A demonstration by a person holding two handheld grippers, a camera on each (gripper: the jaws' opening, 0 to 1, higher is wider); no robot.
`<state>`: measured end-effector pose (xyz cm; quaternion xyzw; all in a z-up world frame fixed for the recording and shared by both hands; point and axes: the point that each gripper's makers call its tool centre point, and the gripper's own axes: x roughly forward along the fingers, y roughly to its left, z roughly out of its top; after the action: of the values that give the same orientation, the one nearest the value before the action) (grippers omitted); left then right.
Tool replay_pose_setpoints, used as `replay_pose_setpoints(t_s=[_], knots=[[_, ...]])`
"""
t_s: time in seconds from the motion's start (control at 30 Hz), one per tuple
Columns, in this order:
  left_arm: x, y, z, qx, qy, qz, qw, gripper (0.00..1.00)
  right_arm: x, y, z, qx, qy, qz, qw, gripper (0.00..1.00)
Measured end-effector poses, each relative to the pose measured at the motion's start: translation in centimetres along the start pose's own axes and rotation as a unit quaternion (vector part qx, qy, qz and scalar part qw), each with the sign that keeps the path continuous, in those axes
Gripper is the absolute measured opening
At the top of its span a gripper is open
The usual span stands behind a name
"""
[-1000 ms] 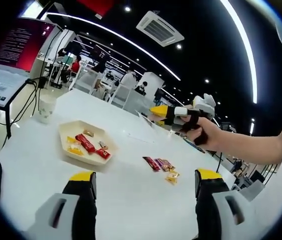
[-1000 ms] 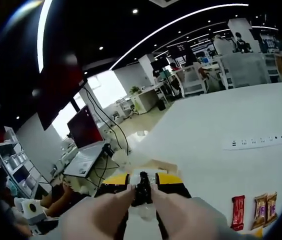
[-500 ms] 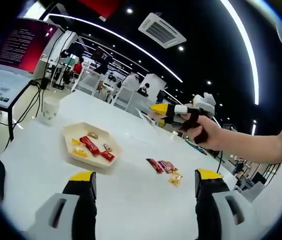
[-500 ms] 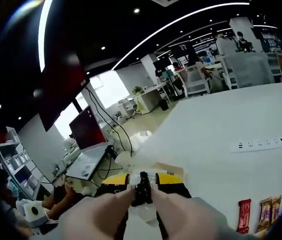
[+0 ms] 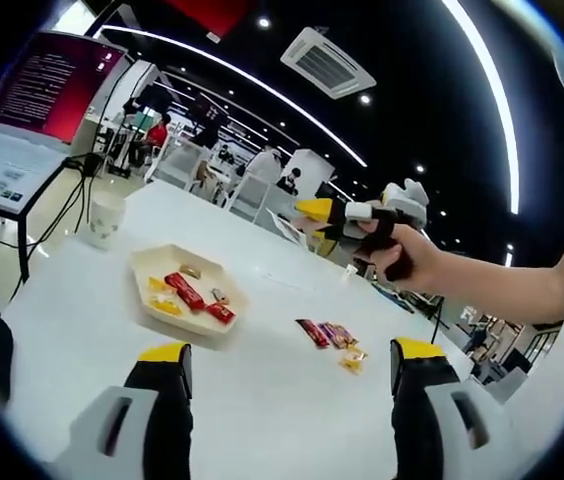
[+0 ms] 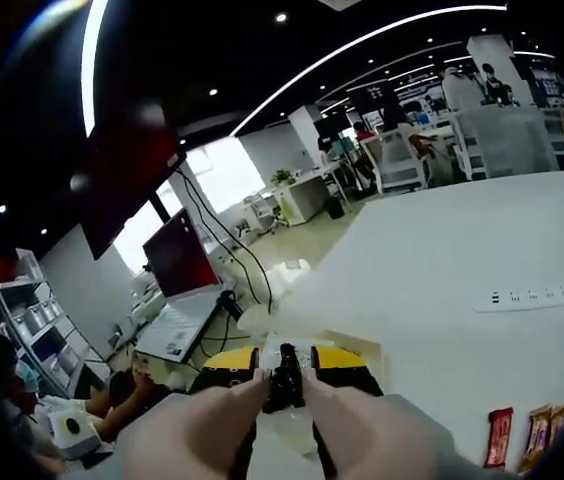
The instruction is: Place the target food into the container with the food tongs after gripping and lifting it, then release it inside without dropping or visibly crushing the food.
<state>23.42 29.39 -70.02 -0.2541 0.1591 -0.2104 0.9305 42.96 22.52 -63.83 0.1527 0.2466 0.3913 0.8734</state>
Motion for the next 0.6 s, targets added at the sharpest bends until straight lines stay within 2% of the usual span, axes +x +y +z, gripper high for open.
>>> replay_pose_setpoints(t_s=[0.2,0.43,0.6], knots=[[-0.4,0.7,-0.2,-0.005,-0.001,0.005,1.0,0.81,0.5,0.4,0.8,0.0,-0.002,0.0,1.0,0.2],[-0.8,0.7,0.3,-0.016,-0.013,0.003,0.9998,0.83,1.4,0.6,1.6,-0.007,-0.004,0.004,1.0,0.2],[-0.8,0.6,0.2,-0.007,-0.007,-0.001,1.0,0.81,2.7,1.0,1.5,-0.018,0.008,0.01,0.9998,0.2]])
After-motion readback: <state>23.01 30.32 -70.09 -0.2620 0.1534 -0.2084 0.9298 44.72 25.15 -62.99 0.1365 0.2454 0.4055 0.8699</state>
